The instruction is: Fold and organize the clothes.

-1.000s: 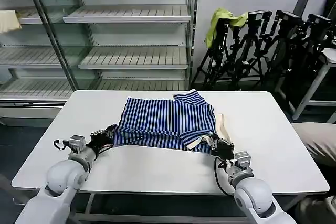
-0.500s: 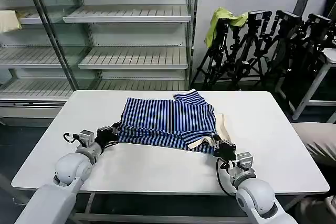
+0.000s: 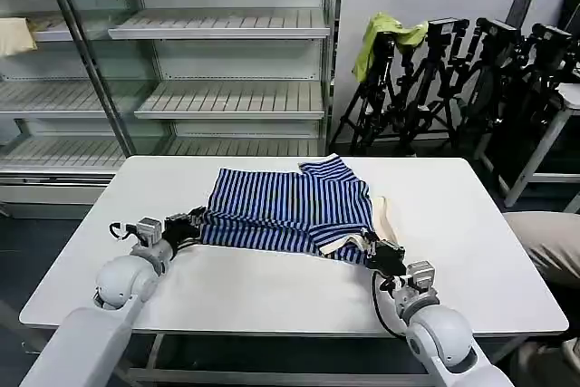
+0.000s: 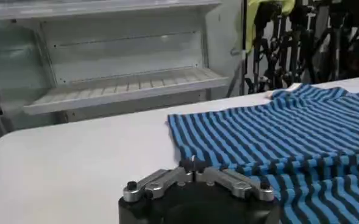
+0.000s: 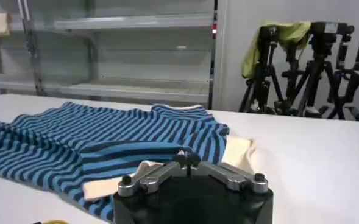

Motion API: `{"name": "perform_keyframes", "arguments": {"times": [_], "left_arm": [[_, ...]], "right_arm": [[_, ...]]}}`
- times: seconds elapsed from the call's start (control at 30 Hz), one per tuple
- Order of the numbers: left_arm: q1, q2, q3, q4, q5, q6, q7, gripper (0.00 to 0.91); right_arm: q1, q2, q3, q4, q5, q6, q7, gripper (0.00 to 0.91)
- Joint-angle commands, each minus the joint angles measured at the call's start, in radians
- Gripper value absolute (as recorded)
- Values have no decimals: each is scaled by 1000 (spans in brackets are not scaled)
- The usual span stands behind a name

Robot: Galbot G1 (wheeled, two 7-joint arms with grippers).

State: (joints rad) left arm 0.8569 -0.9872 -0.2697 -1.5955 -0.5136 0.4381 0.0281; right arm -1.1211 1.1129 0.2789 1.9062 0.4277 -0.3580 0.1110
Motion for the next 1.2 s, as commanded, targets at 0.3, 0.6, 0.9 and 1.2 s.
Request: {"name": "perform_keyframes", "arguments": {"times": [0.3, 0.6, 0.9, 1.2], "left_arm": [[-18, -1, 1, 24, 43, -10, 5, 907], [58, 15, -75, -112, 23, -26, -17, 907], [281, 47, -161, -321, -36, 20, -55, 907], [318, 5, -147, -304, -1, 126, -67, 907]], "right_arm": [[7, 6, 8, -20, -11, -24, 1, 907], [-15, -13, 44, 43, 3, -43, -4, 907], [-138, -38, 95, 217, 22, -56, 5, 907], [-228, 0, 89, 216, -8, -113, 96, 907]]}}
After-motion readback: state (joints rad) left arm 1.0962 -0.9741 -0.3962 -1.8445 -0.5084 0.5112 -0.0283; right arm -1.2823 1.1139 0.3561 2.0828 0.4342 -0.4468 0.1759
